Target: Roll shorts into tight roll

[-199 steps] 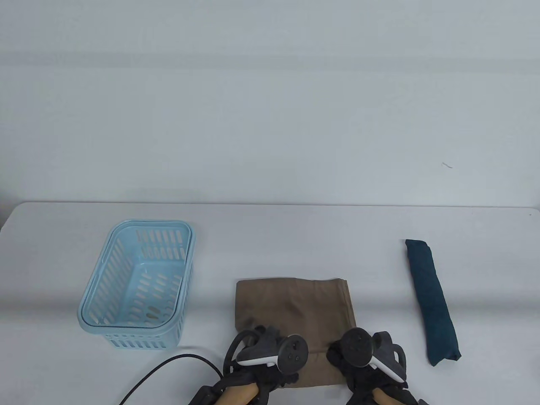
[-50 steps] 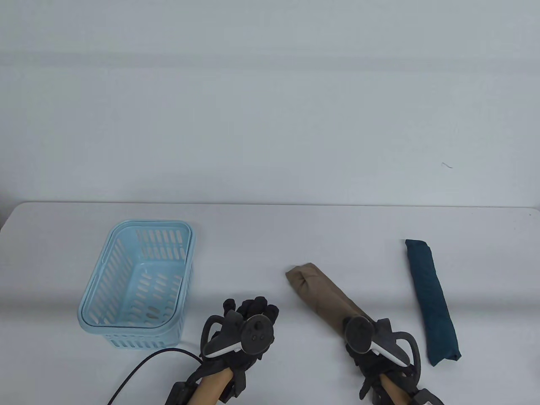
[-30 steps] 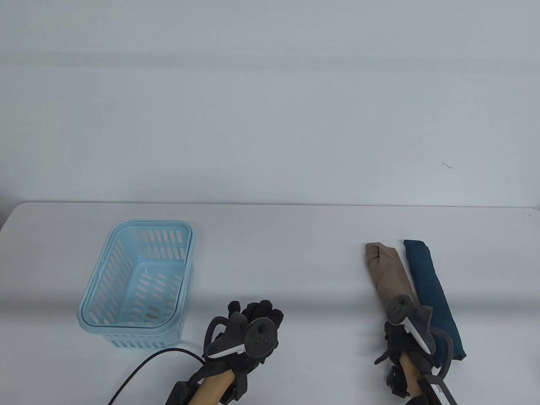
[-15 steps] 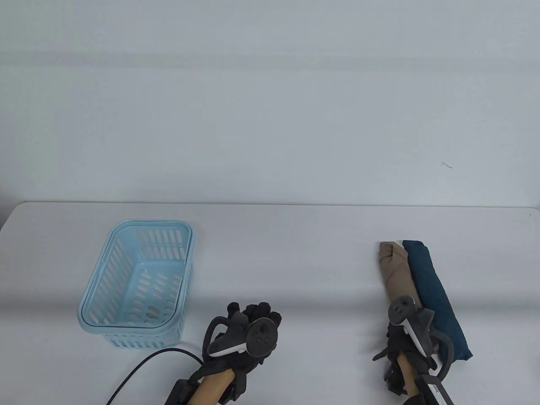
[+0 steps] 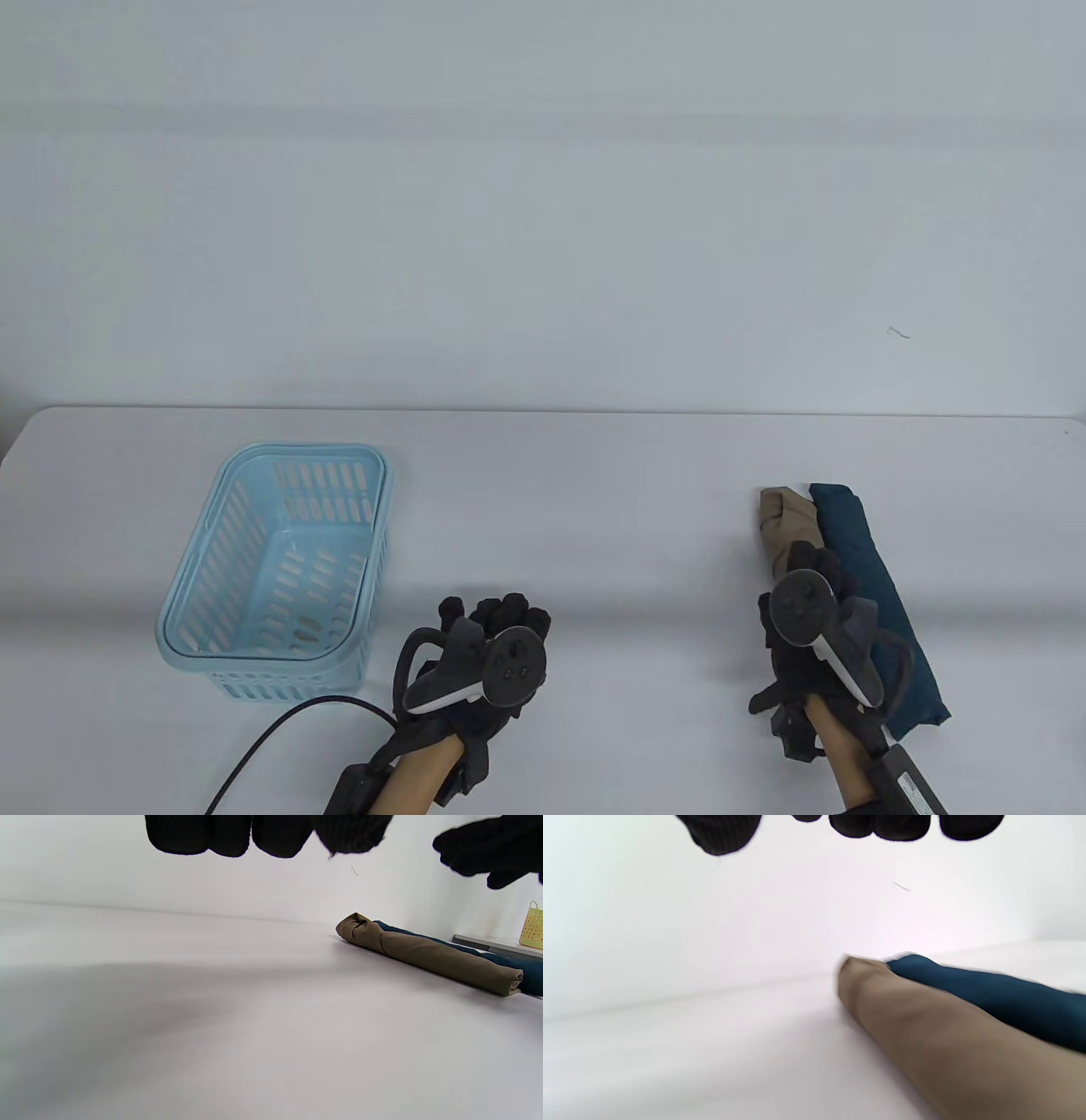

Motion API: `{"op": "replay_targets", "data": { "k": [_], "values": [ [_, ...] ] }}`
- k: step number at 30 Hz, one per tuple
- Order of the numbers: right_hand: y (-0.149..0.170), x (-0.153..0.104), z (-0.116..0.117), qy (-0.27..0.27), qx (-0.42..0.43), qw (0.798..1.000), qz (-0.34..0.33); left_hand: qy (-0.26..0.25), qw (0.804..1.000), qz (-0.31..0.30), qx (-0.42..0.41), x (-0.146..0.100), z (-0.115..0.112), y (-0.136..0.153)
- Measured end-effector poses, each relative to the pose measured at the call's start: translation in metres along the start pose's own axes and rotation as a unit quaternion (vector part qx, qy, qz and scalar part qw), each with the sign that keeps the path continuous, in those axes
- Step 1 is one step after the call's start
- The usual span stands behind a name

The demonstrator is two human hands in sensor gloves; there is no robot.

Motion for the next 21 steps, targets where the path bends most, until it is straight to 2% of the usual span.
{"op": "replay_targets", "data": {
  "k": [3,7,11,14,21],
  "values": [
    [-0.03,-0.008,-0.019,0.016,0.021,0.998,-0.06,-0.007,1.0,0.006,-0.005,-0.002,0.004,0.004],
    [-0.063,-0.024,-0.021,-0.007,0.041,0.99,-0.137,-0.015,1.0,0.015,-0.005,-0.005,0.01,0.01],
    [-0.078,-0.038,-0.004,-0.031,0.028,0.982,-0.185,-0.021,0.999,0.023,0.002,-0.008,0.014,0.014],
    [-0.081,-0.043,0.02,-0.073,0.032,0.976,-0.2,-0.026,0.999,0.028,-0.003,-0.01,0.017,0.018],
    [-0.076,-0.046,0.042,-0.103,0.017,0.975,-0.197,-0.018,0.999,0.03,-0.022,-0.009,0.014,0.02]
  ]
}}
Point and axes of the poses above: the tracker on the back of each hand, its own y axis roughly to the little-finger side, its own x axis roughly from the wrist to the fingertips, z = x × y, the point moved 2 cm from there along x, roughly from the wrist to the fingertips, and after that the axes turned 5 degrees about -z, right-handed, at the moved point
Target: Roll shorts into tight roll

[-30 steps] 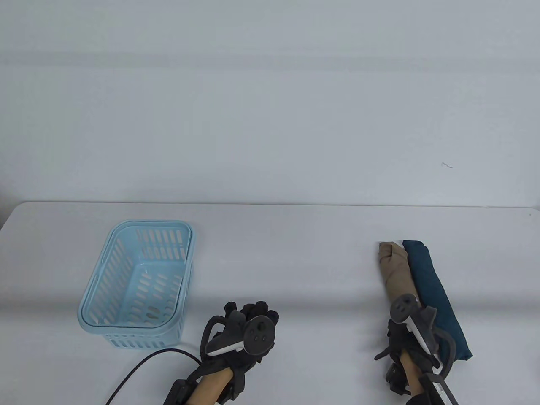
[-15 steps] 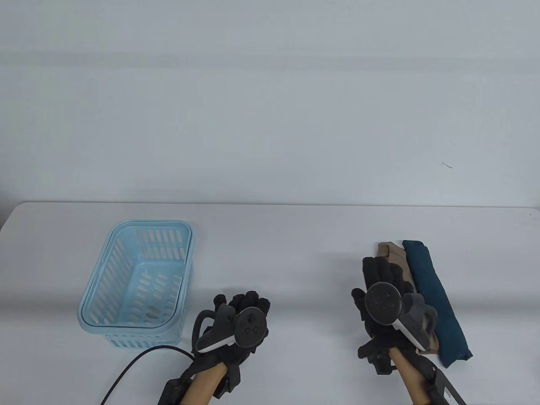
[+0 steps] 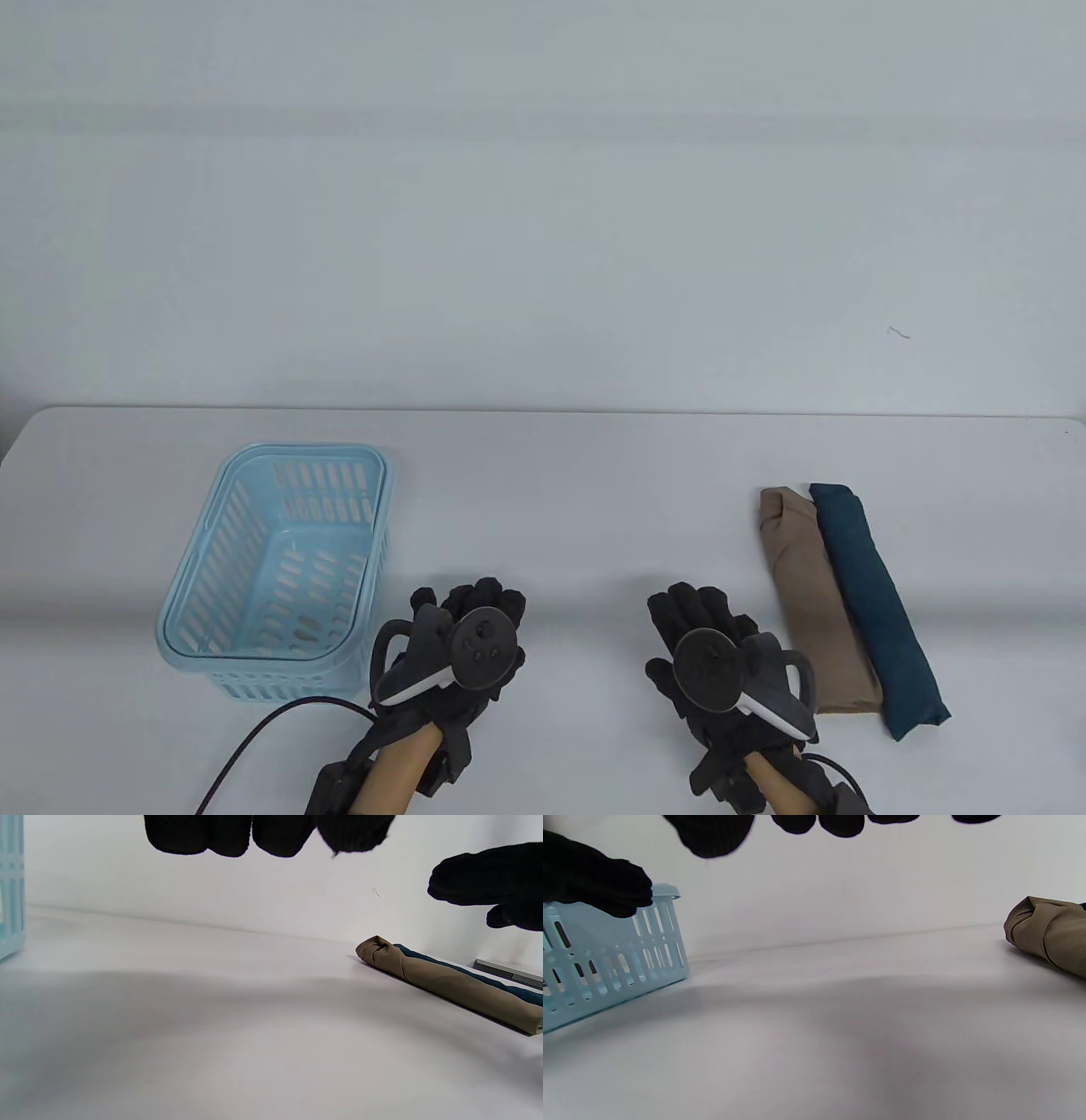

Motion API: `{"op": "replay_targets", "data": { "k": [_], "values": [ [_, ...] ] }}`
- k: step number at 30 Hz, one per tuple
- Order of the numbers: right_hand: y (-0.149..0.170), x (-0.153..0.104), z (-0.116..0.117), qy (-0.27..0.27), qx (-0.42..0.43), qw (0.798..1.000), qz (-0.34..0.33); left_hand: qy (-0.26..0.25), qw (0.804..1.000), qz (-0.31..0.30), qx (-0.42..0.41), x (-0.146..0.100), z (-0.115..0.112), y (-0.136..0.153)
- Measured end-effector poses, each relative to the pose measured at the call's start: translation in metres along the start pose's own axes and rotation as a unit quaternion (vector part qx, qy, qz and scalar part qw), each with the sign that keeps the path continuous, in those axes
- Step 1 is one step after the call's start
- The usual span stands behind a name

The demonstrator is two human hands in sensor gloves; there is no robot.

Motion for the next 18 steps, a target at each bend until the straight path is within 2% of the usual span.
{"op": "replay_targets", "data": {
  "k": [18],
  "values": [
    [0.006,-0.0058,-0.0024,0.008,0.007,1.0,0.006,0.024,0.999,-0.015,-0.016,0.004,-0.0078,-0.0083]
  ]
}}
Point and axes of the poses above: the tracker on the back of each hand, its own y axis roughly to the little-finger side, its own x axis roughly from the wrist to the fingertips, z = x × y, the point moved 2 cm from there along x, roughly from the wrist to the fingertips, and after that the axes turned 5 degrees about -z, right-handed, at the moved point
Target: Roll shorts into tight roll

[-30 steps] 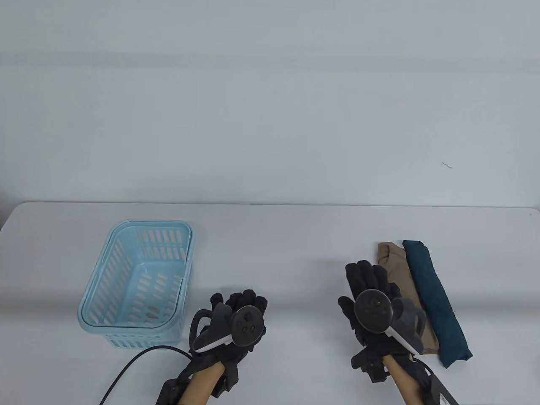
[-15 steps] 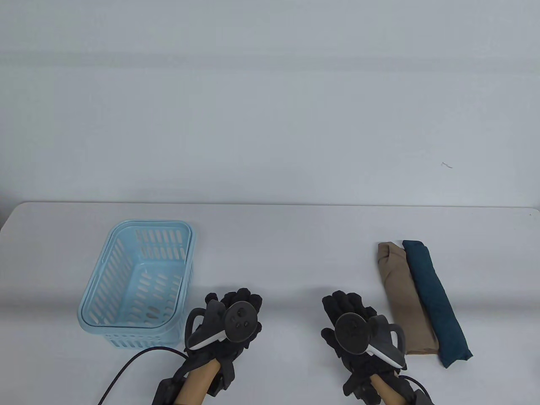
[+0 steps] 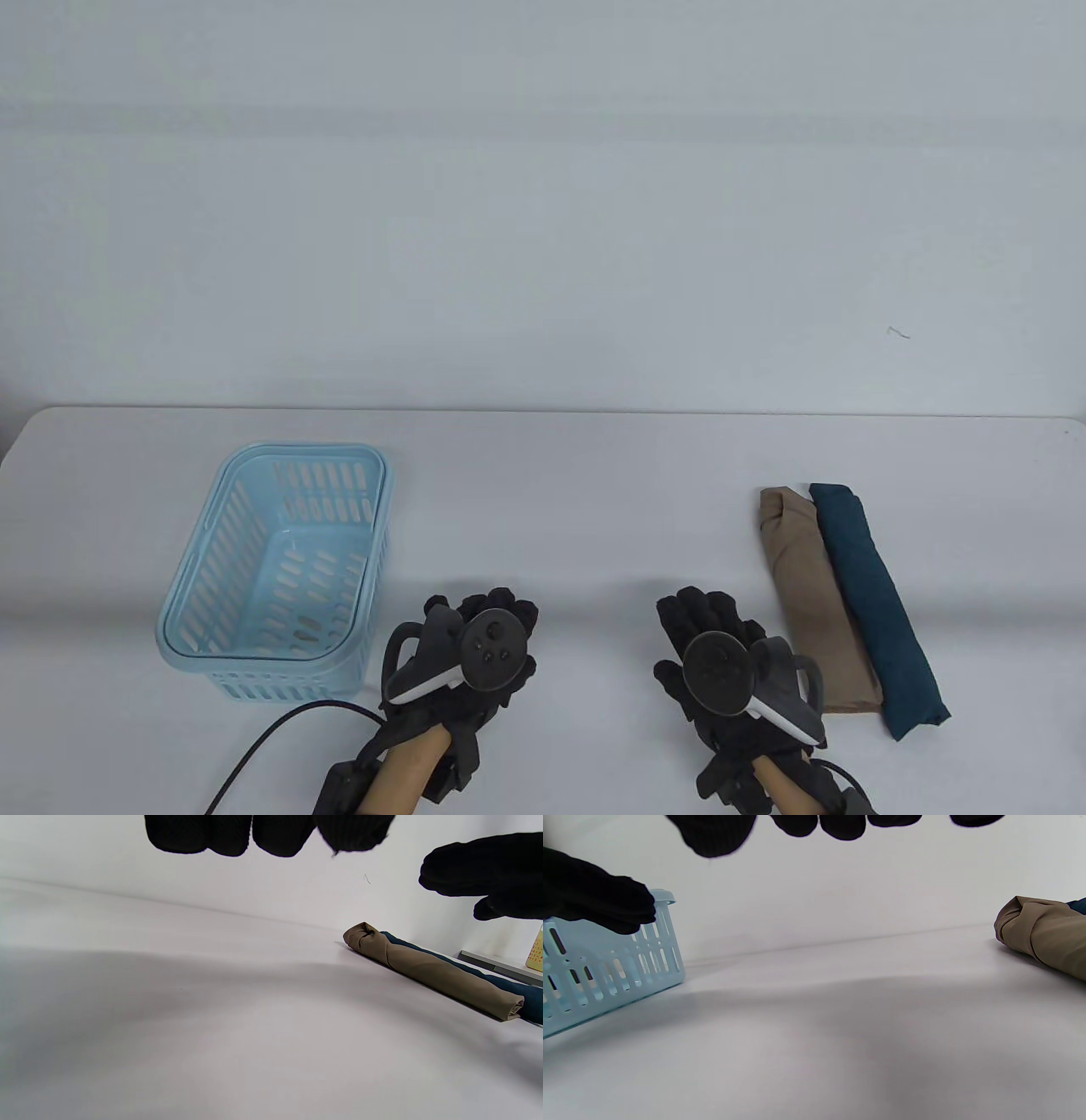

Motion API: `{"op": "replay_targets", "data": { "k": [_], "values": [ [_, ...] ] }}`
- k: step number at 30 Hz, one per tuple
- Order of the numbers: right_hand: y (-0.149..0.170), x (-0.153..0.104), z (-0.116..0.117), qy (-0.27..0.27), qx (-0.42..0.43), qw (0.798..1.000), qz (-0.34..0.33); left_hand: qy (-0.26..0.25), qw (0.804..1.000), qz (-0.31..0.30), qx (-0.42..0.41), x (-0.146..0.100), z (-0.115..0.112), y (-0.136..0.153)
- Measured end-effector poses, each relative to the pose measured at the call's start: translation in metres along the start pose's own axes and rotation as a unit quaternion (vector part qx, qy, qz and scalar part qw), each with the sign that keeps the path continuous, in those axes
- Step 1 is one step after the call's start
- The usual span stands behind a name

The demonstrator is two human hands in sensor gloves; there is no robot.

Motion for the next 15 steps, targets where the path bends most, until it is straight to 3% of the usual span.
{"op": "replay_targets", "data": {
  "k": [15],
  "values": [
    [-0.005,0.0006,0.0047,-0.006,-0.003,1.0,-0.009,0.009,1.0,-0.004,0.001,0.0011,-0.0032,-0.0038]
  ]
}}
Point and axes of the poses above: the tracker on the back of each hand, its own y axis roughly to the little-finger side, its own x axis roughly from the wrist to the fingertips, z = x × y, the point moved 2 cm from there along x, roughly from the wrist to the fingertips, and after that the axes turned 5 degrees about -z, right-handed, at the moved point
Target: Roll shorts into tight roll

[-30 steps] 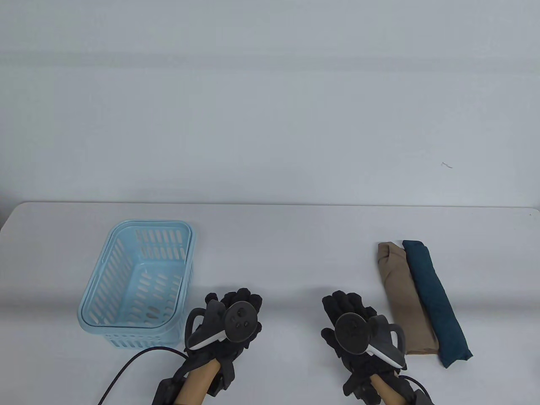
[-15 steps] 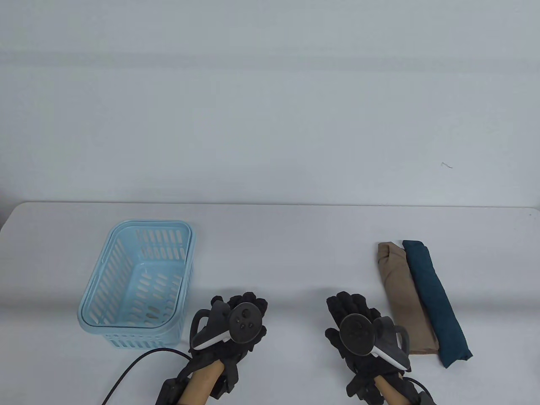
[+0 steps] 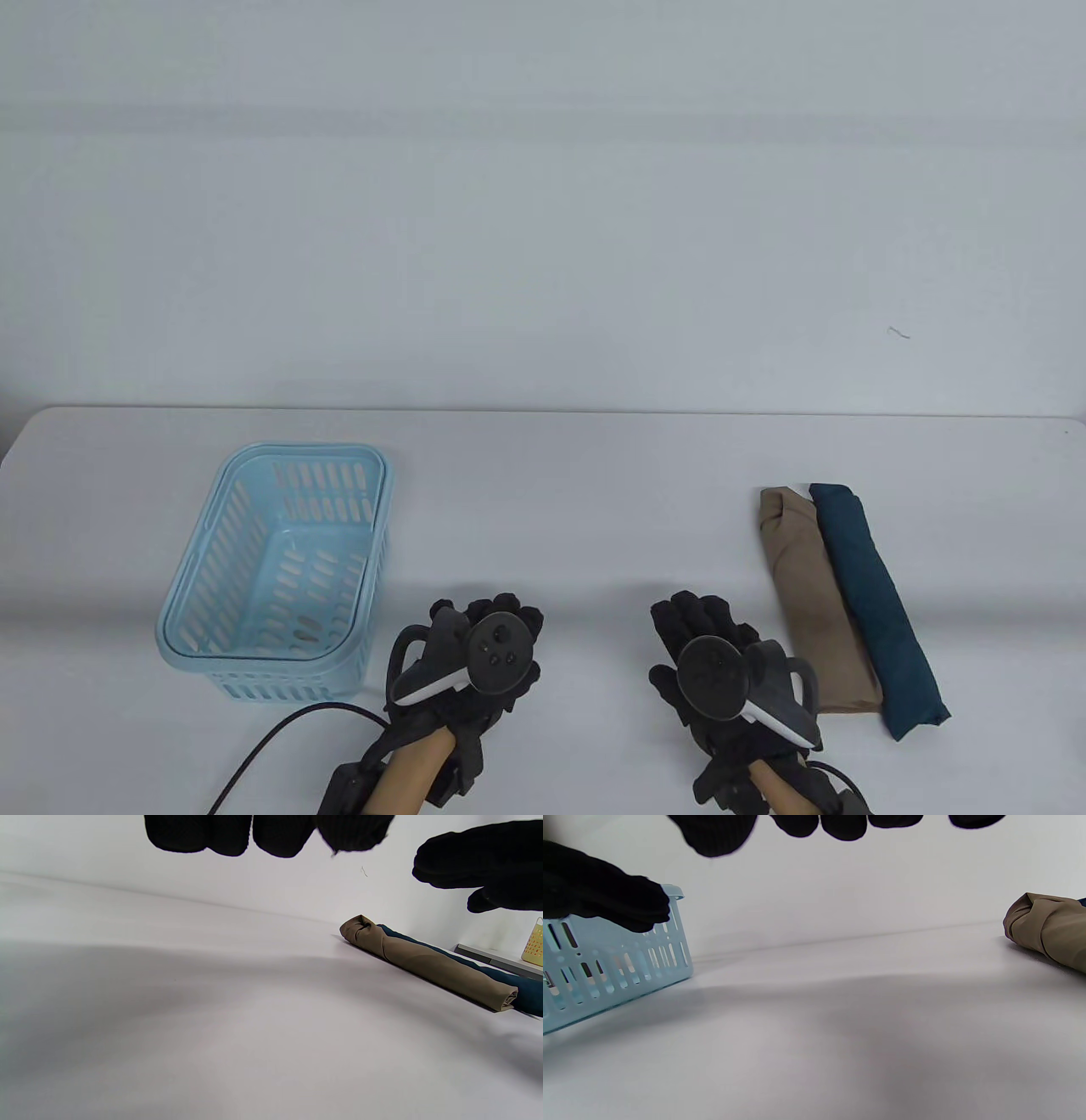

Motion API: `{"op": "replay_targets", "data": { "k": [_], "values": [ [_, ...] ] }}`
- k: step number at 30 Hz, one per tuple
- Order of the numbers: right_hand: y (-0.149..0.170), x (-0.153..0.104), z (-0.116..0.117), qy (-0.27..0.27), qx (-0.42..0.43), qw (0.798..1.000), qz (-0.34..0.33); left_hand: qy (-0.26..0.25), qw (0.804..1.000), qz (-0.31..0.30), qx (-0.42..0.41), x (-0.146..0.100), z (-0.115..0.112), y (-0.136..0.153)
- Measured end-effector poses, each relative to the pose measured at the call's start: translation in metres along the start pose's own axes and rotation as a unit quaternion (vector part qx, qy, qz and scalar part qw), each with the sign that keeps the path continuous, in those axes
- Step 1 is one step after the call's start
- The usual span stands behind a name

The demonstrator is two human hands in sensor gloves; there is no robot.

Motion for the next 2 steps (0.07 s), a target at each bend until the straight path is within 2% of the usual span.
{"op": "replay_targets", "data": {
  "k": [2],
  "values": [
    [-0.0006,-0.0001,0.0005,-0.002,0.0,1.0,-0.001,0.0,1.0,-0.001,0.0,0.0001,-0.0003,-0.0002]
  ]
}}
Point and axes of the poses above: the tracker on the back of each hand, its own y axis roughly to the little-finger side, its own x axis roughly from the wrist to the fingertips, z = x × y, the point moved 2 cm from there along x, roughly from the wrist to the fingertips, and after that the axes turned 5 degrees about -z, right-handed, at the moved point
